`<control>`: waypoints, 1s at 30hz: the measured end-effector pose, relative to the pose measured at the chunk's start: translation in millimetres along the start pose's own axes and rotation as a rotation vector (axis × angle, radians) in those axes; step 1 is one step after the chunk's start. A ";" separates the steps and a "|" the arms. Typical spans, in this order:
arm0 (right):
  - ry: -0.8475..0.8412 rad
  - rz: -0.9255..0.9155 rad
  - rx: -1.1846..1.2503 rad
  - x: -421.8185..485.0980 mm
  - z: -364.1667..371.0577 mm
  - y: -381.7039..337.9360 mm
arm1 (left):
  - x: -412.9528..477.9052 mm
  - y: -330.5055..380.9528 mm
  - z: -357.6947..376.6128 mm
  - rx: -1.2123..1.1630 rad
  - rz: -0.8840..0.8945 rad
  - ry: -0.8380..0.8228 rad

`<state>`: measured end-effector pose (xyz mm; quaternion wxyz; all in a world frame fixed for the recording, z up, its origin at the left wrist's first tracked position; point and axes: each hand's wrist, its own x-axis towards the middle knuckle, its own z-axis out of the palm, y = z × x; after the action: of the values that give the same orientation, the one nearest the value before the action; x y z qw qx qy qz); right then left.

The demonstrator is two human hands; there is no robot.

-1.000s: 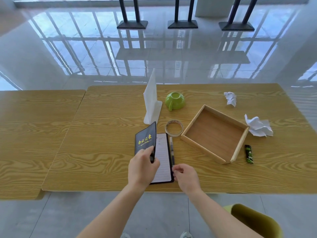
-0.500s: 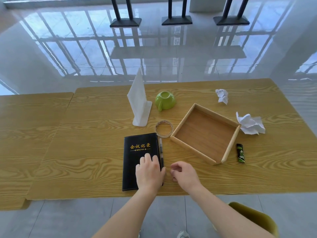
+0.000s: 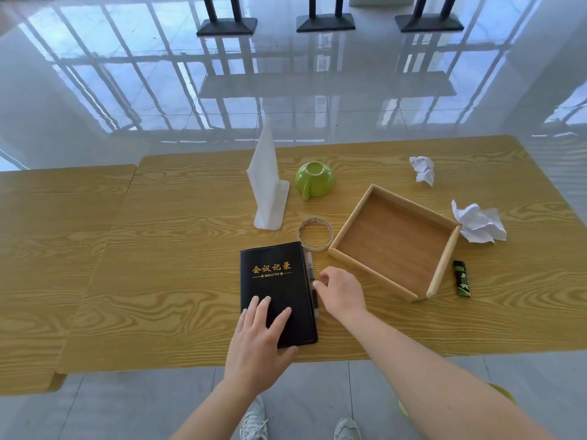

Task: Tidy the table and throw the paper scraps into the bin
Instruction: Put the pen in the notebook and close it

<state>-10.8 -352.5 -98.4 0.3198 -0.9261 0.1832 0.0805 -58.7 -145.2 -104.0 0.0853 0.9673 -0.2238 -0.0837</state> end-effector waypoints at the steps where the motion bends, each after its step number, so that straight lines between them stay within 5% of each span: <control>1: 0.005 0.001 -0.018 2.0 1.3 -1.3 | 0.1 -2.6 -0.4 0.011 0.015 -0.002; 10: -0.026 -0.015 -0.169 -1.1 -1.4 0.1 | 1.8 -23.3 -1.9 -0.012 0.079 -0.011; 17: -0.029 -0.020 -0.243 -16.1 -9.0 13.2 | 41.1 20.2 -22.7 -0.022 -0.228 0.049; 20: -0.004 -0.054 -0.264 -20.8 -9.1 20.2 | 66.5 42.2 -20.0 0.039 -0.367 -0.055; 30: 0.012 0.002 -0.069 -29.8 -13.5 47.4 | 73.0 46.7 -12.9 0.070 -0.374 -0.151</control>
<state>-56.2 -386.9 -106.6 0.2868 -0.9368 0.1831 0.0815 -11.0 -217.5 -91.0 0.0176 0.9853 -0.0489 -0.1626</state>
